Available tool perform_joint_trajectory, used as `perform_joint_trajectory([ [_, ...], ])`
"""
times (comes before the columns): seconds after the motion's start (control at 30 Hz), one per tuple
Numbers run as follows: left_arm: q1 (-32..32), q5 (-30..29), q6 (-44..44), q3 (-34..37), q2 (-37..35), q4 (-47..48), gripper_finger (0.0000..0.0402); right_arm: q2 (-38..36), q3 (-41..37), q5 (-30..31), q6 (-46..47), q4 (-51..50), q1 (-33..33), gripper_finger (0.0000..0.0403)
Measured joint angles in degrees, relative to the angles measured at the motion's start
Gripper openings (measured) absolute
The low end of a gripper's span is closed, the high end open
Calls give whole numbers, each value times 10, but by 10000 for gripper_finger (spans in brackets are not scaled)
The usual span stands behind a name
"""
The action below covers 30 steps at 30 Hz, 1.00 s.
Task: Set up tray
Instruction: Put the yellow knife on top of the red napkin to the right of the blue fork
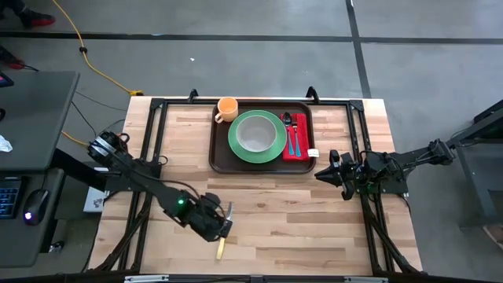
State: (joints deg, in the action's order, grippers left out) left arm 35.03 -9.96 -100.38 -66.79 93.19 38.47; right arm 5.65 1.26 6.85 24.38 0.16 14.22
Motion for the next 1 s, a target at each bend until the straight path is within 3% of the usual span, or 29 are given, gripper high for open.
perform_joint_trajectory([
  [0.33, -37, 62, 26, -27, 73, -1, 211, 0, 0, -3, 1, 0, 0, 33],
  [1.0, -20, 60, -23, -27, 113, -55, 211, 0, 0, -8, -4, -1, 0, 32],
])
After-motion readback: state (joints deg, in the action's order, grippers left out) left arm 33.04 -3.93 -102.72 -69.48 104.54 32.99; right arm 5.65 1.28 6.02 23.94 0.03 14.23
